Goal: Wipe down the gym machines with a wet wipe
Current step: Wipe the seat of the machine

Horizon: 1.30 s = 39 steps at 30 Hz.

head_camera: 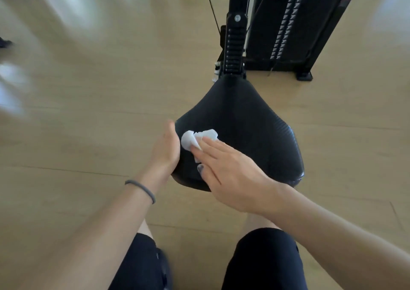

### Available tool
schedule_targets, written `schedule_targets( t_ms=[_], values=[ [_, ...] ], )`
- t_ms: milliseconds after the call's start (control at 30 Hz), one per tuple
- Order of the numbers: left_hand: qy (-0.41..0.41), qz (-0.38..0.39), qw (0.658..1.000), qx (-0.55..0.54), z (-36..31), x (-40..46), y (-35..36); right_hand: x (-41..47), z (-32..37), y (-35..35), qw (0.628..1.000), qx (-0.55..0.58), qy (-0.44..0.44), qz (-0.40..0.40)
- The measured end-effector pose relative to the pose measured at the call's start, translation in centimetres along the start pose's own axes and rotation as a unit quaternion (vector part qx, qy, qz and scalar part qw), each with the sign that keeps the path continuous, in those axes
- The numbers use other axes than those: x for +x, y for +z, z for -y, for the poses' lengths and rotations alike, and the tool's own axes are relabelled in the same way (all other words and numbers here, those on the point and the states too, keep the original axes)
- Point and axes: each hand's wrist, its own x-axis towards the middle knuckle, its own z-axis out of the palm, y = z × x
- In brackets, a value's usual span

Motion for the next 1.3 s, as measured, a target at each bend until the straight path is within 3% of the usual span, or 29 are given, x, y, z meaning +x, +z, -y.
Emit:
schedule_targets(
  t_ms=[167,267,367,467,567,667,733,867,1000,1100,1300],
  values=[
    [-0.055,0.085,0.983,0.156,-3.3,-2.3,-1.5,-1.6,3.0,-3.0,0.990,0.064,0.073,0.108],
    [-0.038,0.142,0.959,0.242,-6.8,-5.8,-2.6,-1.2,4.8,-7.7,0.941,0.151,0.200,0.228],
    [-0.007,0.200,0.938,0.283,-11.0,-9.0,-3.8,-1.2,5.9,-12.8,0.889,0.223,0.311,0.252],
    [0.013,0.256,0.928,0.272,-15.9,-12.2,-4.6,-2.0,6.5,-17.9,0.829,0.342,0.416,0.149],
    [0.027,0.320,0.911,0.257,-20.9,-16.4,-5.4,-3.4,7.8,-23.6,0.708,0.474,0.524,0.023],
    [0.034,0.379,0.890,0.250,-25.4,-20.8,-6.0,-5.4,9.5,-28.5,0.623,0.530,0.572,-0.061],
    [0.036,0.402,0.881,0.246,-28.2,-23.5,-6.3,-6.8,10.7,-31.7,0.590,0.545,0.589,-0.093],
    [0.069,0.417,0.870,0.253,-34.0,-28.3,-5.8,-9.9,12.2,-38.3,0.570,0.553,0.597,-0.116],
    [0.150,0.432,0.844,0.281,-39.1,-32.9,-3.9,-13.6,12.0,-43.9,0.613,0.528,0.564,-0.162],
    [0.211,0.418,0.827,0.313,-41.5,-35.2,-2.3,-16.0,11.3,-46.5,0.593,0.536,0.558,-0.222],
    [0.238,0.470,0.793,0.306,-45.7,-37.2,0.7,-19.8,9.4,-50.3,0.566,0.519,0.558,-0.314]
  ],
)
